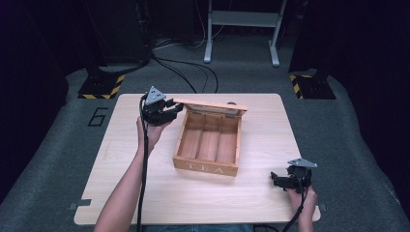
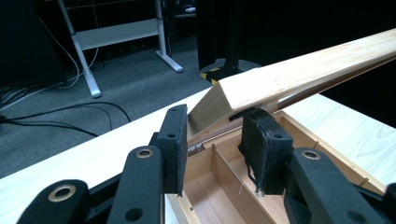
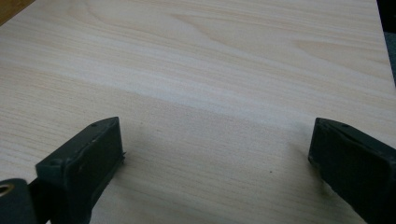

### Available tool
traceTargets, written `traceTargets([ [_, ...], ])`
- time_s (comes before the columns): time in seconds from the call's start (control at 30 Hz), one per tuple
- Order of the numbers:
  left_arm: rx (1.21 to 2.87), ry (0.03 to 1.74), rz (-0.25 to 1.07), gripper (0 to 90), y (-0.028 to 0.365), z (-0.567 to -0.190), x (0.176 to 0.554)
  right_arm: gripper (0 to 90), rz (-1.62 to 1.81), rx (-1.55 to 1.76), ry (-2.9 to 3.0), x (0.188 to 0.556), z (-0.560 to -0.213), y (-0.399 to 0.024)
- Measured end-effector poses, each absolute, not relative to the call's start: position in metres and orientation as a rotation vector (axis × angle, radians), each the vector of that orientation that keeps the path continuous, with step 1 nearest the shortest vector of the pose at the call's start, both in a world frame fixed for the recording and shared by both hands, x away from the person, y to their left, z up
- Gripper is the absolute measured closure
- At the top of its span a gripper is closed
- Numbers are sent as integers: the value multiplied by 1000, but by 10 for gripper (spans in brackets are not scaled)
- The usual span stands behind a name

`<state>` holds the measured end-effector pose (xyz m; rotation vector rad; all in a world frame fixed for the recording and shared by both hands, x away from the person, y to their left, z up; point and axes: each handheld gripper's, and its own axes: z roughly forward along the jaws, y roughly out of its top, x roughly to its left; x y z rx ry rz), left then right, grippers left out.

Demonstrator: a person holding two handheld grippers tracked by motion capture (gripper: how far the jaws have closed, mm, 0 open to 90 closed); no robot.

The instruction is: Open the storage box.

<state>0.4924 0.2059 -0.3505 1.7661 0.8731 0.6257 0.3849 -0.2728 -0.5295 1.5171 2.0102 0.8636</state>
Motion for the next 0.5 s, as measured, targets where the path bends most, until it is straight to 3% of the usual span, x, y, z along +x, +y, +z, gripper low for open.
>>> traceTargets([
  [0.5,1771,873,627,612,206,-350,492,26,862,1517,2011,385,-529,-273],
])
